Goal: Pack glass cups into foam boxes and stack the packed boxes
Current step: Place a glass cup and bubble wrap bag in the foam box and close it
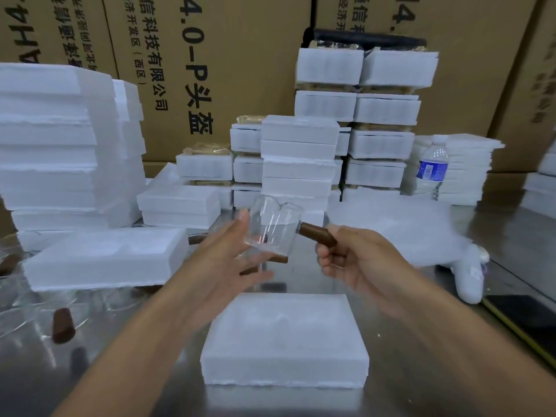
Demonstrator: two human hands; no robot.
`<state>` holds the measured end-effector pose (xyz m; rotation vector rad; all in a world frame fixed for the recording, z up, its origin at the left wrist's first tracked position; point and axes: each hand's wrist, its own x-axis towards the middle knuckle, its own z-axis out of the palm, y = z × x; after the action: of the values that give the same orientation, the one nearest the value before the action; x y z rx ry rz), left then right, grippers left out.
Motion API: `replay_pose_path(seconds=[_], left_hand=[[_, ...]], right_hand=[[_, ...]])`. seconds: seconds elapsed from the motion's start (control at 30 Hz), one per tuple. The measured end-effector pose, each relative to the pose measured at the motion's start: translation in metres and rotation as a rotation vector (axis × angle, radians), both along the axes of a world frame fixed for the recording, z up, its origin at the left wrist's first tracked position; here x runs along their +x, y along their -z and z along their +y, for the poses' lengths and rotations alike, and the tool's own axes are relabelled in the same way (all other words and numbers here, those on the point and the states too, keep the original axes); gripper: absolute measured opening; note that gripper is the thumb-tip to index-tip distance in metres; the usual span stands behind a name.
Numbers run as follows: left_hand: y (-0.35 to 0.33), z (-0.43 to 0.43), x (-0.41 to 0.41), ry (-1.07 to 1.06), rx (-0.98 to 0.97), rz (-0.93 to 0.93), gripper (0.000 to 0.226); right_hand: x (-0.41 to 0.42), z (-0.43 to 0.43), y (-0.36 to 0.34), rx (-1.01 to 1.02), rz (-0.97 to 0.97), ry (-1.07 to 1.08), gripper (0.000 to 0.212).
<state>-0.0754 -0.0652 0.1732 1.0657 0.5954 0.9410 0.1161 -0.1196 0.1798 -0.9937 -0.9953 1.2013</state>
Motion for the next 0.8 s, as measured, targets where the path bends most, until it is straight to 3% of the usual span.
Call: replay_pose_path(seconds=[0.13,0.23,0.4,0.47,0.53,0.63,0.8], left_hand=[[0.011,0.002,0.006,0.062,-0.043,-0.124,0.092],[0.016,0.004,0.004,0.005,-0.007,-0.133,0.083],[0.018,0.008,-0.008,-0.051,-0.009,-0.239,0.039],[0.021,0.010,-0.011,-0.090,-0.034,-0.271,0.035],[0.022,0.011,-0.011,-0.101,-0.030,-0.278,0.040],[0.023,0.011,-0.010,-0.099,0.020,-0.268,0.062],[0.021,0.009,-0.008,-0.111,-0.012,-0.296,0.034]], right_hand=[[0.001,0.002,0.013,-0.028,-0.021,-0.126,0.023],[0.010,0.012,0.016,-0.009,-0.199,-0.128,0.027],[0.067,0.055,0.011,0.139,-0.690,0.512,0.015],[0.096,0.071,0.023,0.134,-0.990,0.688,0.008],[0.121,0.080,0.039,0.016,-1.266,0.719,0.022],[0.138,0.084,0.055,-0.175,-1.455,0.737,0.033],[0.136,0.088,0.058,-0.127,-1.646,0.885,0.022]])
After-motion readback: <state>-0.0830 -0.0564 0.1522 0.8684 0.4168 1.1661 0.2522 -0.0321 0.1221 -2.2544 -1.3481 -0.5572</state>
